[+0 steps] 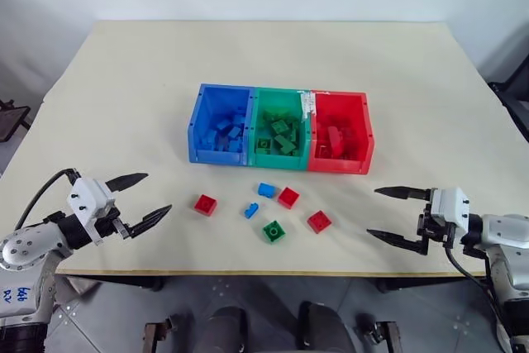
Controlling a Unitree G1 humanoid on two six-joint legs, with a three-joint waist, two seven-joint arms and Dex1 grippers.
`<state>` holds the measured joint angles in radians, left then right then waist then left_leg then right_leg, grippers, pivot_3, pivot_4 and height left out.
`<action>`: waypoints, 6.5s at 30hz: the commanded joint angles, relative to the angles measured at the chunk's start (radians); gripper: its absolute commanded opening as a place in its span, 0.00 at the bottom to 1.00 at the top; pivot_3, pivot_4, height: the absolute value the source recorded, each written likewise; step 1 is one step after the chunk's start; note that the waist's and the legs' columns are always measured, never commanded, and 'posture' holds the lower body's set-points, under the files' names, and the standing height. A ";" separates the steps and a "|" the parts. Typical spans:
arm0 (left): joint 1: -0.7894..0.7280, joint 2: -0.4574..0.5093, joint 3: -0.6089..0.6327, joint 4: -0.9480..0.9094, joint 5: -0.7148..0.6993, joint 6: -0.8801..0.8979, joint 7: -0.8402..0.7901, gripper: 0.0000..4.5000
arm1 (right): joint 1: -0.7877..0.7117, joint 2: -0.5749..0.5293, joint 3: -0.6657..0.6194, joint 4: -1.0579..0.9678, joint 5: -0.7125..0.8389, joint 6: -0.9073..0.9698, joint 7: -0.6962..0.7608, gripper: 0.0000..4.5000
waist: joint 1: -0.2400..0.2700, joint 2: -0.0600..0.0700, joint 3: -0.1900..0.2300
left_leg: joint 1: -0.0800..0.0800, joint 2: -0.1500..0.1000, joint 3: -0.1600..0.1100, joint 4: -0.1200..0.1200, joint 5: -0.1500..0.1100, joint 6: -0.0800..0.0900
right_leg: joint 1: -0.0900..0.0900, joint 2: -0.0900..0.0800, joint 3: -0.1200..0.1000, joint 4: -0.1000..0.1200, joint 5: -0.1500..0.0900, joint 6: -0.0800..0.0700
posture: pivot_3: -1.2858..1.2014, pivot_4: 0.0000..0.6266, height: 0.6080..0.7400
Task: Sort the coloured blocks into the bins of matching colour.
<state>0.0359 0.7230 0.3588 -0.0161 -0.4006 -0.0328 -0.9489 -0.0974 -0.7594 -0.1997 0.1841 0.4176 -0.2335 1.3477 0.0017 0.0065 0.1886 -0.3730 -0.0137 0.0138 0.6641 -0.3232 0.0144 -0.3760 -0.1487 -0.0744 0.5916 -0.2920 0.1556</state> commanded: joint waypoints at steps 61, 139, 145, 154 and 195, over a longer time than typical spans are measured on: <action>0.089 -0.076 -0.083 -0.402 -0.174 0.216 0.034 1.00 | -0.399 0.093 0.128 -0.004 0.044 0.380 -0.089 0.31 | -0.003 0.000 0.000 | 0.001 0.006 0.003 0.003 -0.003 -0.002 | 0.000 0.003 -0.001 0.000 -0.001 -0.002 | 0.52 0.24 1.00; 0.123 -0.081 -0.084 -0.350 -0.089 0.063 -0.007 1.00 | -0.332 0.267 0.149 -0.300 0.073 0.600 -0.388 0.33 | -0.004 0.000 0.000 | 0.002 0.009 0.017 0.004 -0.011 0.002 | -0.007 0.002 -0.003 0.002 0.000 -0.002 | 0.52 0.24 1.00; 0.044 -0.121 -0.161 -0.372 -0.090 0.105 0.040 1.00 | -0.515 0.274 0.081 -0.064 -0.041 0.448 -0.522 0.33 | -0.006 0.000 0.000 | 0.003 0.009 0.021 0.004 -0.011 0.002 | -0.009 0.002 -0.001 0.003 0.000 -0.002 | 0.52 0.24 1.00; 0.036 -0.117 -0.190 -0.362 -0.088 0.116 0.031 1.00 | -0.654 0.270 0.124 0.183 -0.172 0.344 -0.571 0.56 | -0.009 0.000 0.000 | -0.001 0.009 0.027 0.004 -0.011 0.002 | -0.016 0.001 -0.001 0.006 0.000 -0.002 | 0.52 0.24 1.00; 0.306 -0.055 0.014 -0.244 -0.088 -0.002 -0.115 1.00 | -0.454 0.268 0.608 -0.094 -0.243 0.298 0.013 1.00 | -0.005 -0.002 0.000 | 0.000 0.013 0.029 0.018 -0.021 0.004 | -0.016 -0.001 -0.003 0.013 0.001 -0.005 | 0.52 0.24 1.00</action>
<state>0.3290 0.6742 0.3566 -0.2189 -0.4755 -0.0275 -1.0760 -0.5401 -0.4971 0.4020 0.0932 0.1802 0.0801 1.3660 -0.0038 0.0047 0.1882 -0.3730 -0.0007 0.0426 0.6824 -0.3444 0.0185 -0.3919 -0.1494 -0.0780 0.6041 -0.2907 0.1508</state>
